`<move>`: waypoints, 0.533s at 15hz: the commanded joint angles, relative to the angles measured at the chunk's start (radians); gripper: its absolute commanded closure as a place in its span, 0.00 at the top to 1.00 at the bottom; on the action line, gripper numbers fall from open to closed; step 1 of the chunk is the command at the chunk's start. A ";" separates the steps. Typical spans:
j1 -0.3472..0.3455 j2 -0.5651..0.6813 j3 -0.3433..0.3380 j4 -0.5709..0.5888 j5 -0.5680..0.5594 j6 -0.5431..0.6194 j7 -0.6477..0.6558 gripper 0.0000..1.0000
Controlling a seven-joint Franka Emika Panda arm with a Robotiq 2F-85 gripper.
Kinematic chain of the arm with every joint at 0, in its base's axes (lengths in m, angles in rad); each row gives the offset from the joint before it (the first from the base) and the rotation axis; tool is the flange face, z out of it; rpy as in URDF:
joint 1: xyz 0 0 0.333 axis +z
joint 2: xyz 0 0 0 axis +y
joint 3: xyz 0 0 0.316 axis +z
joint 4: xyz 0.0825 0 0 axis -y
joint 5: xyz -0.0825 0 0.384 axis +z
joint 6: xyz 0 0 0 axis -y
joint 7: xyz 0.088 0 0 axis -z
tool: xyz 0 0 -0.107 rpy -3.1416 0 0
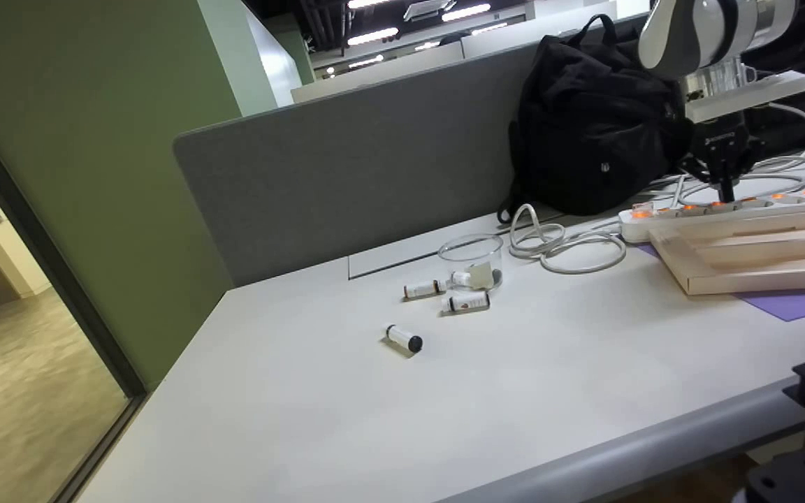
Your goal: Turn on the fourth switch from the right
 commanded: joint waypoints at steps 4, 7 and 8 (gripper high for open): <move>-0.103 0.054 0.020 0.024 0.074 -0.048 -0.025 0.00; -0.132 0.023 0.040 0.032 0.121 -0.050 -0.043 0.00; -0.141 0.006 0.047 0.033 0.134 -0.052 -0.053 0.00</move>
